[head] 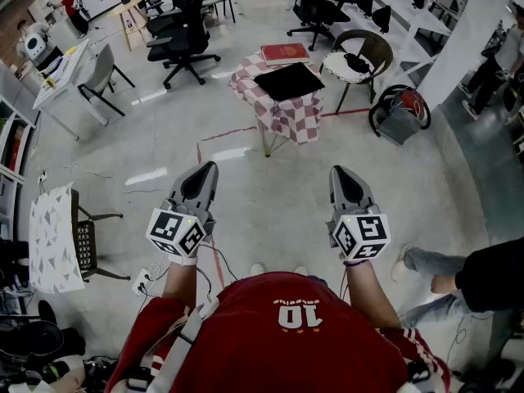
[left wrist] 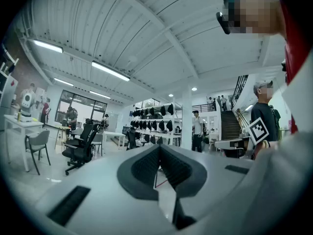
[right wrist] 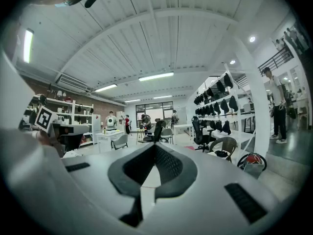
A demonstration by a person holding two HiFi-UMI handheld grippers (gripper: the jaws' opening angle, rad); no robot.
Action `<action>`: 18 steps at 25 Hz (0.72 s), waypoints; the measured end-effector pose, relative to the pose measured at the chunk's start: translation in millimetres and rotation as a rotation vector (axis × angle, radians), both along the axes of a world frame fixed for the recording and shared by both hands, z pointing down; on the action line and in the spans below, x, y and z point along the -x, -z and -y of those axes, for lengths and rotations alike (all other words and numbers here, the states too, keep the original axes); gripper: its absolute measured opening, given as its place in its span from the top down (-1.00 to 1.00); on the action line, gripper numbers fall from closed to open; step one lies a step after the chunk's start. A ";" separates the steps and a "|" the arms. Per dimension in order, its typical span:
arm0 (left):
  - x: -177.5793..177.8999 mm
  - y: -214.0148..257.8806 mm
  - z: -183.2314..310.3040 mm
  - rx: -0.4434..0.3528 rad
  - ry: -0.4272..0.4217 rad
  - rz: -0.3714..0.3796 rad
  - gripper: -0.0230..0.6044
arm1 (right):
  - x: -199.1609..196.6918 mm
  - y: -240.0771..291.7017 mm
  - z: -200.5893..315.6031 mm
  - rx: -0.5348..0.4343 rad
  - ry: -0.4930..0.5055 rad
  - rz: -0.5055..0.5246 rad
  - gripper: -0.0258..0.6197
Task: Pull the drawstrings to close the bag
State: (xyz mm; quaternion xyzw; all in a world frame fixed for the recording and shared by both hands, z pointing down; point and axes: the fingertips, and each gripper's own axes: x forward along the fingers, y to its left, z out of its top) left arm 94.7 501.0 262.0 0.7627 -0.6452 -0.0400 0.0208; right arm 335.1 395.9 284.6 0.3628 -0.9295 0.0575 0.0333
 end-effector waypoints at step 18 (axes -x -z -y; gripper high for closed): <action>23.8 -5.9 -12.9 -0.013 -0.039 -0.035 0.90 | 23.0 9.3 -22.0 -0.053 -0.030 0.041 0.88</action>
